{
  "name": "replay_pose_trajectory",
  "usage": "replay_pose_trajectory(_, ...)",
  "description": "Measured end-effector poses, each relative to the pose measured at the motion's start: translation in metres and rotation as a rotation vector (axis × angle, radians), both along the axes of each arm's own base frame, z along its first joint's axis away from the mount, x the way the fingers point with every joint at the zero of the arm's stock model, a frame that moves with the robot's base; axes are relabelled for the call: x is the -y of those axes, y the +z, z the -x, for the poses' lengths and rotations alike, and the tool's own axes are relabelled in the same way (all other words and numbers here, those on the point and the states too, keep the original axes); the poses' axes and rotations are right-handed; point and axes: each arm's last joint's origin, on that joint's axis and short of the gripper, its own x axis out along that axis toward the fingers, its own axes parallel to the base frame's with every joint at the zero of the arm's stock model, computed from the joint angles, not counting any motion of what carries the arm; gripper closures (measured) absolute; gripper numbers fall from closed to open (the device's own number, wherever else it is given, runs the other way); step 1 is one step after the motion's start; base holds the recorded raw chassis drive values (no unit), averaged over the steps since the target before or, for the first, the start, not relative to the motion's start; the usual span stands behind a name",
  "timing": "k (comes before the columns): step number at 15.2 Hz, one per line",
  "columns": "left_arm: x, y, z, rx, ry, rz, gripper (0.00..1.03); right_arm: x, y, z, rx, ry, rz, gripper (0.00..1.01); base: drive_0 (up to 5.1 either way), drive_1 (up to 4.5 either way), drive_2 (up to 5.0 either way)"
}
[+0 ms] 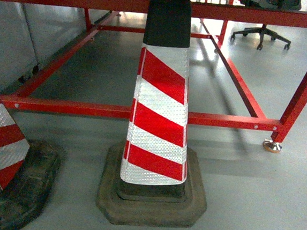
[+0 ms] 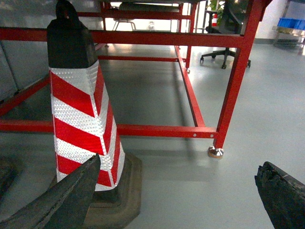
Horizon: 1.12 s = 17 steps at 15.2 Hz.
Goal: Sort blue parts and orange caps into right shelf containers
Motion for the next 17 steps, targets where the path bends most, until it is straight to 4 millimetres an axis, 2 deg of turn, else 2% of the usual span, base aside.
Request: replay_pose_trajectory(17,0.0,0.0004,0.0,0.004,0.001,-0.011,0.05,0.0,0.0003,0.0,0.003,-0.001,-0.007,0.03,0.0,0.0,0.0)
